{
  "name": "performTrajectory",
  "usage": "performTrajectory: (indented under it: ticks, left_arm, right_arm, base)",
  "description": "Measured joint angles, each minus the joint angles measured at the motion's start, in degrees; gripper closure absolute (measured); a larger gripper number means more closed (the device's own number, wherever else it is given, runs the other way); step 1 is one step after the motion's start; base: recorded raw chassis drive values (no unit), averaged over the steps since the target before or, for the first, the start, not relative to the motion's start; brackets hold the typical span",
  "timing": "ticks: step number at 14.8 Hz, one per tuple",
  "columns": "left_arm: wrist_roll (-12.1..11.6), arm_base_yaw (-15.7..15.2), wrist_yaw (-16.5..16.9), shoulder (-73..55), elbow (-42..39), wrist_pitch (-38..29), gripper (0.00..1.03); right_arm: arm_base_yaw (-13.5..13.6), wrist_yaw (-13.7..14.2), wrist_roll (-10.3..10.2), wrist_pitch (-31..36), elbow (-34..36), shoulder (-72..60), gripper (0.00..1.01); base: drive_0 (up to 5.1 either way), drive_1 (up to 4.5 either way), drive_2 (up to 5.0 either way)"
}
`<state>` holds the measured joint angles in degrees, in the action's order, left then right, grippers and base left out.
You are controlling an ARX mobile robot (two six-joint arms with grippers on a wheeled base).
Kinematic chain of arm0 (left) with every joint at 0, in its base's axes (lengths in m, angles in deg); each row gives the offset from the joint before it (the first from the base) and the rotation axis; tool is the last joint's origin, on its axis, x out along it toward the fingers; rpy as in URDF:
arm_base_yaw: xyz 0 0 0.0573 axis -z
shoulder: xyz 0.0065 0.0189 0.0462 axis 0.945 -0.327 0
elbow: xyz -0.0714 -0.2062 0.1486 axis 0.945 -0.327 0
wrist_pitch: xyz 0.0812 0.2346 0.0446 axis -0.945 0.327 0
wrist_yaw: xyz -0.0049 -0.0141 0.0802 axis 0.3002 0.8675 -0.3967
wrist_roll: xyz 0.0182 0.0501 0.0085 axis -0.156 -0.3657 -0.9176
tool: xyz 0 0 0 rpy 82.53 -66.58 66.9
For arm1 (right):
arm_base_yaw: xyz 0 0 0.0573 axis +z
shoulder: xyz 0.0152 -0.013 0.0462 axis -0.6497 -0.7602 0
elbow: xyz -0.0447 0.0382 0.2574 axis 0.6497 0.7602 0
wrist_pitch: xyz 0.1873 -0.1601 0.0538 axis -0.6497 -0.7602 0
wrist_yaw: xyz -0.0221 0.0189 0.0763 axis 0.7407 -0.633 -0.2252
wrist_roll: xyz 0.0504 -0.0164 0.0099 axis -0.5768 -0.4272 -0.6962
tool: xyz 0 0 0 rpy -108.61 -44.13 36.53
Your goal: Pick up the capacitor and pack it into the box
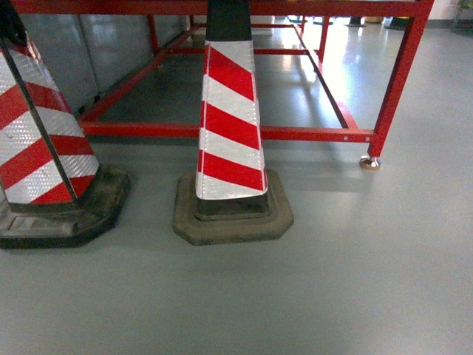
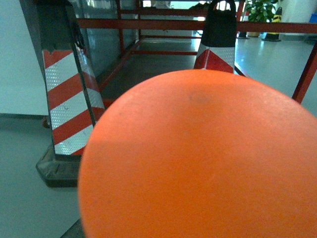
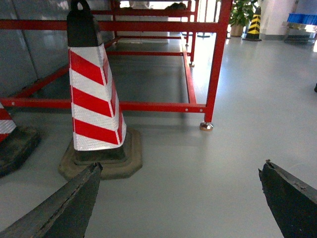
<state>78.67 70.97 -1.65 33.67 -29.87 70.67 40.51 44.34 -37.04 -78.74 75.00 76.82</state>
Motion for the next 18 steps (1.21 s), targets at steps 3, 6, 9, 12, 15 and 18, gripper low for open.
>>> performTrajectory:
  ticks: [3, 6, 9, 12, 15, 18]
  left_arm:
    - [0.00, 0.00, -0.13, 0.00, 0.00, -0.15, 0.59]
    - [0.00, 0.00, 0.02, 0.00, 0.00, -0.04, 0.59]
    - [0.00, 0.00, 0.02, 0.00, 0.00, -0.42, 0.59]
    - [0.00, 0.00, -0.02, 0.00, 0.00, -0.11, 0.59]
    - [0.00, 0.00, 0.00, 0.00, 0.00, -0.09, 0.59]
    - [0.00, 0.00, 0.02, 0.00, 0.00, -0.02, 0.59]
  right_arm:
    - [0.00, 0.04, 0.00, 0.26, -0.02, 0.00, 0.03]
    - [0.00, 0.07, 0.00, -0.13, -0.02, 0.00, 0.03]
    - [0.00, 0.07, 0.00, 0.13, -0.02, 0.02, 0.03]
    - [0.00, 0.07, 0.00, -0.02, -0.02, 0.02, 0.03]
    - [0.00, 0.07, 0.00, 0.00, -0.02, 0.02, 0.03]
    - [0.00, 0.07, 0.00, -0.09, -0.02, 0.02, 0.03]
  base:
    - [-0.1, 3.78, -4.0]
    - [0.0, 3.87, -4.0]
    - [0.0, 0.00, 0.0]
    - [0.0, 0.00, 0.0]
    - [0.0, 0.00, 0.0]
    - [0.0, 0.00, 0.0]
